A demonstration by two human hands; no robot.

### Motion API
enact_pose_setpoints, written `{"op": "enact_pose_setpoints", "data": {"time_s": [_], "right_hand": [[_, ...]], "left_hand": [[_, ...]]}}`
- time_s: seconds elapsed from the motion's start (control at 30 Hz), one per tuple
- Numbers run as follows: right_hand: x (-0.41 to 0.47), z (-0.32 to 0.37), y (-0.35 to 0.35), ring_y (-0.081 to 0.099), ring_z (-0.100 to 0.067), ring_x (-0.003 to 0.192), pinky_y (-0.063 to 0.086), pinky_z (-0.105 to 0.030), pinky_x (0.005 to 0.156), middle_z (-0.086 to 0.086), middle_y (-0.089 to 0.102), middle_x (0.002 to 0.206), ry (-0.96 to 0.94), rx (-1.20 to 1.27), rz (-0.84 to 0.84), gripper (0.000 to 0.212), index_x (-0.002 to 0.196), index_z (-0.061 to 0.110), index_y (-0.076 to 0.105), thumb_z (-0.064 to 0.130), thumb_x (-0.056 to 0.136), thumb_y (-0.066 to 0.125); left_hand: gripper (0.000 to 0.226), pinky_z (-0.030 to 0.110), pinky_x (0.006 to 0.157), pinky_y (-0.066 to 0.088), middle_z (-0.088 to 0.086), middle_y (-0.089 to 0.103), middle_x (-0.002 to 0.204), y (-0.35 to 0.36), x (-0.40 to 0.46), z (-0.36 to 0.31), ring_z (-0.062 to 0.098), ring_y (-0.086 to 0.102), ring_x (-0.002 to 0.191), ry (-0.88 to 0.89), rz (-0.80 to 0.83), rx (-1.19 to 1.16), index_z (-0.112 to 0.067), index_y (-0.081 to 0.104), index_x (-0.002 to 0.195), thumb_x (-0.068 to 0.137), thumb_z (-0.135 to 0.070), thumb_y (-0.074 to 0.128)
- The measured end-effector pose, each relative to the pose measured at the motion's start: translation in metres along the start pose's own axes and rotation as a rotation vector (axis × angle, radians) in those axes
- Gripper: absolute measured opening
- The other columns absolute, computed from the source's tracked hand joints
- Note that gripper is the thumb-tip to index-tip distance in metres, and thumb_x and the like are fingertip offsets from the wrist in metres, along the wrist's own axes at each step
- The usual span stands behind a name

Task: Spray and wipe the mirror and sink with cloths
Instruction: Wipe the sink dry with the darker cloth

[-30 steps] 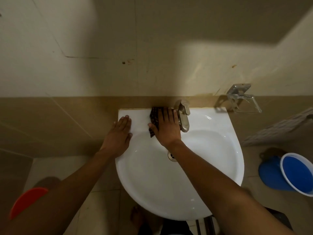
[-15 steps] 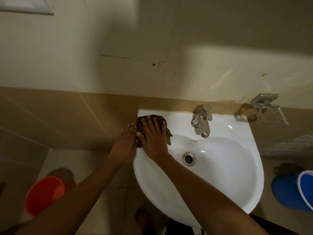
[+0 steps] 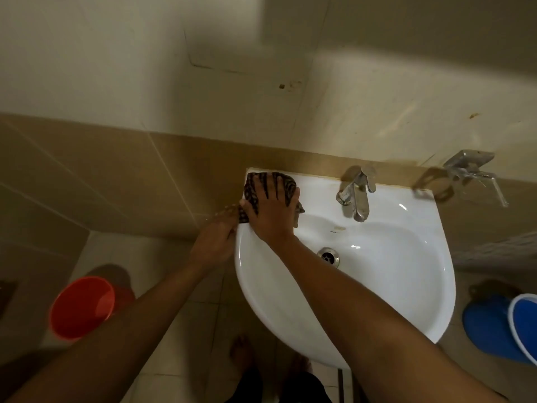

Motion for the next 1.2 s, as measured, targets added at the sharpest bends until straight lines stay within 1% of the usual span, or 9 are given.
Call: {"op": "enact_pose_setpoints", "data": {"time_s": [0.07,0.13,0.23,0.37,0.6,0.77,0.87,1.03,1.2], "right_hand": [[-0.016,0.005,0.003,0.01,-0.03,0.149,-0.002,-0.064,0.114,-0.01,0.018,0.161,-0.035,0.028,-0.003,0.068,0.153,0.026,0.017,0.061,0.095,0.024],[-0.036,0.014,0.009,0.006,-0.03,0.149,-0.001,-0.063,0.115,-0.01,0.015,0.161,-0.038,0.081,0.007,0.07,0.154,0.025,0.014,0.06,0.095,0.026],[-0.072,0.027,0.014,-0.002,-0.032,0.149,0.005,-0.06,0.117,-0.012,0.003,0.163,-0.048,0.21,0.069,0.073,0.155,0.022,0.006,0.056,0.096,0.031],[-0.117,0.036,0.011,-0.001,-0.037,0.148,0.012,-0.058,0.118,-0.017,-0.002,0.162,-0.077,0.274,0.195,0.078,0.155,0.016,0.0,0.045,0.097,0.044],[-0.186,0.016,0.011,0.037,-0.036,0.137,0.037,-0.055,0.107,-0.021,0.034,0.151,-0.212,0.065,0.182,0.071,0.152,0.011,0.012,0.039,0.095,0.044],[-0.234,-0.026,-0.004,0.061,-0.029,0.109,0.054,-0.045,0.085,-0.013,0.06,0.125,-0.324,-0.012,0.098,0.067,0.142,0.01,0.035,0.031,0.086,0.064],[-0.256,-0.053,-0.017,0.06,-0.031,0.105,0.052,-0.045,0.082,-0.013,0.06,0.122,-0.39,-0.025,0.098,0.057,0.139,0.009,0.04,0.028,0.089,0.059],[-0.29,-0.11,-0.034,0.062,-0.026,0.091,0.046,-0.038,0.072,-0.005,0.064,0.107,-0.451,-0.16,0.036,0.043,0.126,0.016,0.049,0.025,0.086,0.061],[-0.308,-0.171,-0.052,0.06,-0.027,0.098,0.044,-0.045,0.087,-0.002,0.064,0.108,-0.436,-0.134,0.012,0.043,0.125,0.019,0.052,0.032,0.085,0.06]], "left_hand": [[0.033,0.036,0.087,0.053,0.0,0.067,0.115,-0.002,-0.008,-0.002,0.02,0.064,0.102,-0.106,-0.029,-0.045,-0.016,0.065,0.119,0.099,-0.019,0.038],[0.032,0.038,0.078,0.055,0.003,0.073,0.099,-0.002,-0.016,0.001,0.022,0.067,0.087,-0.264,-0.037,-0.044,-0.018,0.07,0.11,0.099,-0.016,0.04],[0.039,0.041,0.085,0.055,0.007,0.075,0.101,-0.007,-0.031,0.001,0.024,0.068,0.093,-0.395,-0.109,-0.106,-0.016,0.075,0.104,0.087,-0.022,0.04],[0.039,0.037,0.086,0.054,0.01,0.074,0.108,-0.006,-0.048,-0.007,0.028,0.067,0.098,-0.462,-0.227,-0.059,-0.011,0.075,0.103,0.087,-0.004,0.04],[0.025,0.037,0.069,0.049,0.016,0.071,0.094,0.019,-0.077,-0.052,0.036,0.065,0.086,-0.388,-0.331,0.01,-0.009,0.068,0.097,0.091,-0.01,0.044],[0.04,0.041,0.1,0.043,0.019,0.053,0.137,0.054,-0.1,-0.079,0.037,0.051,0.125,-0.327,-0.27,0.128,-0.003,0.052,0.133,0.093,-0.004,0.048],[0.054,0.041,0.121,0.02,0.018,0.028,0.157,0.074,-0.114,-0.09,0.032,0.024,0.147,-0.32,-0.221,0.172,-0.001,0.035,0.147,0.094,-0.005,0.048],[0.049,0.052,0.12,0.014,0.02,0.022,0.159,0.099,-0.134,-0.102,0.036,0.014,0.149,-0.265,-0.189,0.295,0.003,0.035,0.145,0.099,-0.01,0.044],[0.045,0.061,0.116,0.019,0.024,0.026,0.156,0.098,-0.136,-0.103,0.041,0.02,0.146,-0.28,-0.136,0.357,0.006,0.041,0.139,0.099,-0.013,0.045]]}}
Point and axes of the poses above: each hand's wrist, its own x-axis towards the middle knuckle, its own y-axis out of the palm, z = x × y, the point moved 1 cm from there along x, towards the middle knuckle
